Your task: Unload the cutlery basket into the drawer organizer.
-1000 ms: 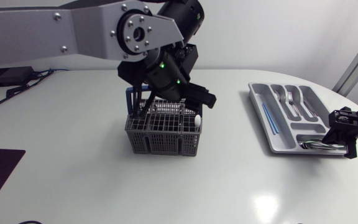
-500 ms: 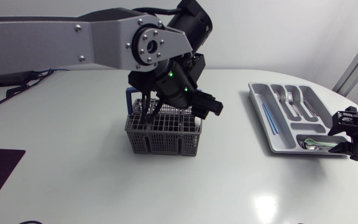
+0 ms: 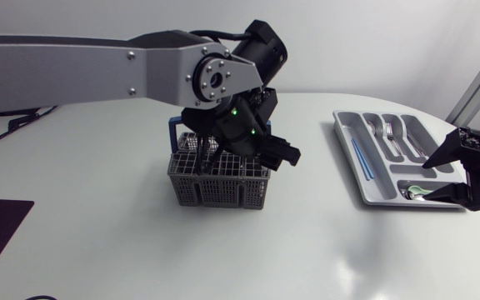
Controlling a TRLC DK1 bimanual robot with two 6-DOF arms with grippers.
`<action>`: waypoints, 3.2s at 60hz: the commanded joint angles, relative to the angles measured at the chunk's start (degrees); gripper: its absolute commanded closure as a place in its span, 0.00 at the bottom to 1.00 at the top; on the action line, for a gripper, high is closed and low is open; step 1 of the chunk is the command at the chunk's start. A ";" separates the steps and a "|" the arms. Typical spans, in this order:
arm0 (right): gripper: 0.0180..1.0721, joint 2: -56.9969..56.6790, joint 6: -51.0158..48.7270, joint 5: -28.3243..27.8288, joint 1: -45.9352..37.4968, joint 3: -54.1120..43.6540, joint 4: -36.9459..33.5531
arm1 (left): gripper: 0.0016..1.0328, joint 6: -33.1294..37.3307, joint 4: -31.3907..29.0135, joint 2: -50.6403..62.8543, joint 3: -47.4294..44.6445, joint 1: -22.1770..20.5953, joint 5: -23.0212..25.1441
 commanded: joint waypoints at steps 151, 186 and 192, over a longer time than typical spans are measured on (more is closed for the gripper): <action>0.05 -12.96 32.88 -15.98 28.64 -17.53 6.96 | 0.94 -2.55 30.64 -10.57 -21.68 6.71 11.94; 0.05 -15.60 46.15 -15.36 38.05 -17.70 17.07 | 0.94 -2.02 33.46 -14.18 -23.88 7.42 14.66; 0.05 -15.51 46.24 -14.84 39.10 -17.61 17.16 | 0.94 -0.97 33.37 -15.15 -23.61 7.42 14.66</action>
